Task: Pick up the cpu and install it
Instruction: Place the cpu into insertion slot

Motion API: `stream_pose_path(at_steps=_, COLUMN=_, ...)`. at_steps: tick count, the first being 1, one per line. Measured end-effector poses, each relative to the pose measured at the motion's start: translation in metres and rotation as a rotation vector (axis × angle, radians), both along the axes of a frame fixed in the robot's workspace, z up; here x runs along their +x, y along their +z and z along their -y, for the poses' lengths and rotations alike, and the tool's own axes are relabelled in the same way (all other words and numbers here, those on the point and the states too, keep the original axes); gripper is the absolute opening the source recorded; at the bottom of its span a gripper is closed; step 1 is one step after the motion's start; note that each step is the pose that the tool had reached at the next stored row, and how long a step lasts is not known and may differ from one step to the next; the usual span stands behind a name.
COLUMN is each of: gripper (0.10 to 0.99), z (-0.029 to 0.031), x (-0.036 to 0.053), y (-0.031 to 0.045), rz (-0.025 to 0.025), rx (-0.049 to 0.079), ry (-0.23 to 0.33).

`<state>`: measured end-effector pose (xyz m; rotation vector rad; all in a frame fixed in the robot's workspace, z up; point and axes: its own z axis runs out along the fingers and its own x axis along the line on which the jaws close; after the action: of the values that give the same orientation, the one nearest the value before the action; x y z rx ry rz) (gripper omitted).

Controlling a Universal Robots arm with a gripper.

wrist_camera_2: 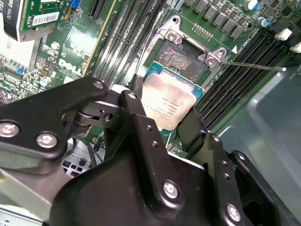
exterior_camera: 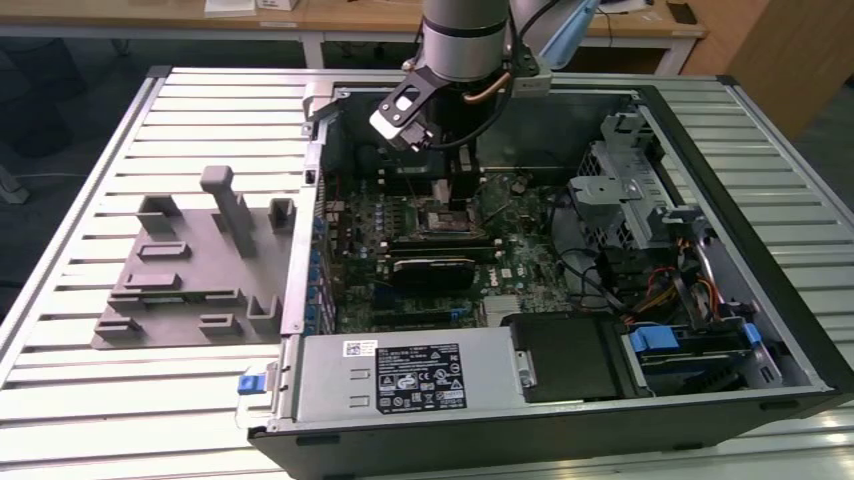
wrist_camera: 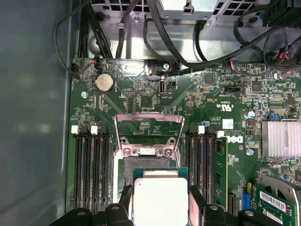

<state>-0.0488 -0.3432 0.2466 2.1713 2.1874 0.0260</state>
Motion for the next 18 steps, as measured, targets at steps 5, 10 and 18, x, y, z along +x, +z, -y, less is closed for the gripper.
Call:
stream_pose_path(at_steps=5, gripper=0.545, z=0.0000, x=0.0000, y=-0.0006, rz=0.0000, rx=0.000, ry=0.000)
stream_pose_path(at_steps=10, gripper=0.545, z=0.0000, x=0.0000, y=-0.0007, rz=0.0000, rx=0.000, ry=0.000)
stream_pose_path(at_steps=18, gripper=0.545, z=0.0000, x=0.0000, y=-0.0014, rz=0.0002, rx=0.000, ry=0.000)
